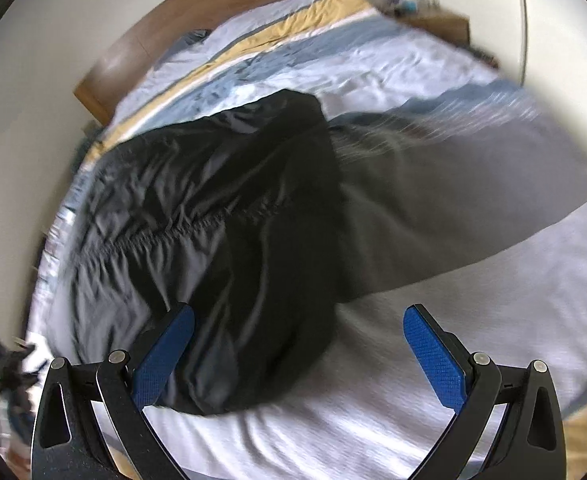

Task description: Fold large clothes

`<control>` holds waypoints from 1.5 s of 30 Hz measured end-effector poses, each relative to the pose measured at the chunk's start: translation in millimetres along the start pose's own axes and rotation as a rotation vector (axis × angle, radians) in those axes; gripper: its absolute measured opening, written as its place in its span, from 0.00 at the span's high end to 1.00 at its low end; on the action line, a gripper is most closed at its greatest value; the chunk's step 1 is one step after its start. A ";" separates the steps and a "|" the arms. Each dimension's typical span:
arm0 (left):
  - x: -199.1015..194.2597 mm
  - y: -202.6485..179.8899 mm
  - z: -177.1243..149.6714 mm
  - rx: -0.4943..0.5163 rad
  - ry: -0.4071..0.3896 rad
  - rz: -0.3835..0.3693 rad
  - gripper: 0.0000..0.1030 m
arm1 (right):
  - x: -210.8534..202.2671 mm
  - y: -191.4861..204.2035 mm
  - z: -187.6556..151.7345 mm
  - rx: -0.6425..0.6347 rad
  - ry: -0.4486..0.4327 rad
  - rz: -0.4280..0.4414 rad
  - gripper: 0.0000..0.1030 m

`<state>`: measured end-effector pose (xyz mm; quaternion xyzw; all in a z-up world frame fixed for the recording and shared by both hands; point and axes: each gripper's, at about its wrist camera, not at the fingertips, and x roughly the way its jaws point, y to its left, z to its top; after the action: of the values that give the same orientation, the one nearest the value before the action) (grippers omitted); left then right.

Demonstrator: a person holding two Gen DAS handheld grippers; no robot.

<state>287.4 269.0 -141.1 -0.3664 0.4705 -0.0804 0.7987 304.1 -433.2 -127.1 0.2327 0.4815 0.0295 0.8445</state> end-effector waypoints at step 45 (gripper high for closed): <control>163.6 -122.6 41.7 -0.053 0.187 -0.368 0.66 | 119.1 89.8 31.3 0.166 0.187 0.458 0.69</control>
<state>436.8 124.7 -161.4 -0.4580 0.4695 -0.2463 0.7135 409.3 -332.0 -171.1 0.4005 0.4930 0.2017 0.7456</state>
